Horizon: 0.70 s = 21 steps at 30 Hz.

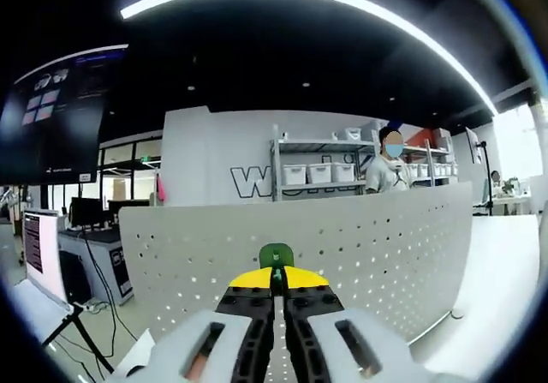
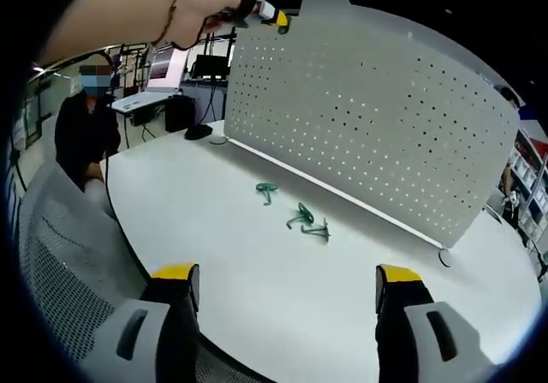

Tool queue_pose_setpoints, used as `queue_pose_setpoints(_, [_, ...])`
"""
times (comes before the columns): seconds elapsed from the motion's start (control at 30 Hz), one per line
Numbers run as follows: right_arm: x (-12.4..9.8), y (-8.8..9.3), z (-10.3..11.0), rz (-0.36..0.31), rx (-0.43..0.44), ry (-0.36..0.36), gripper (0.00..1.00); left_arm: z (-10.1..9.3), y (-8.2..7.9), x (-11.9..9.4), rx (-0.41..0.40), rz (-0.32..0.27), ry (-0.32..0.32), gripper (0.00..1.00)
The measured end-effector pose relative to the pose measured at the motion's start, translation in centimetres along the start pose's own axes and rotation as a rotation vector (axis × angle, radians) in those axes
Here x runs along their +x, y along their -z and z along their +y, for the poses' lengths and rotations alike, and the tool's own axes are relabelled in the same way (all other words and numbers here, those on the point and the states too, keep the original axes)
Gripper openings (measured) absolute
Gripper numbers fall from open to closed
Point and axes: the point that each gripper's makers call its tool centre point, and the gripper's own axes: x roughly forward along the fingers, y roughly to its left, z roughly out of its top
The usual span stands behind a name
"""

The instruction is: Insert the hook assembly into the mounting plate slot until the hook locks in place.

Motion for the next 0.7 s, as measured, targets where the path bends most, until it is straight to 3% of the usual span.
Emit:
queue_pose_setpoints(0.33, [0.0,0.2,-0.2,0.008,0.003,0.007,0.81,-0.7,0.0,2.1,0.01,-0.012,-0.003,0.01])
queue_pose_setpoints(0.7, [0.0,0.2,-0.2,0.007,0.007,0.004,0.79,0.1,-0.2,4.6,0.019,-0.009,-0.046,0.01])
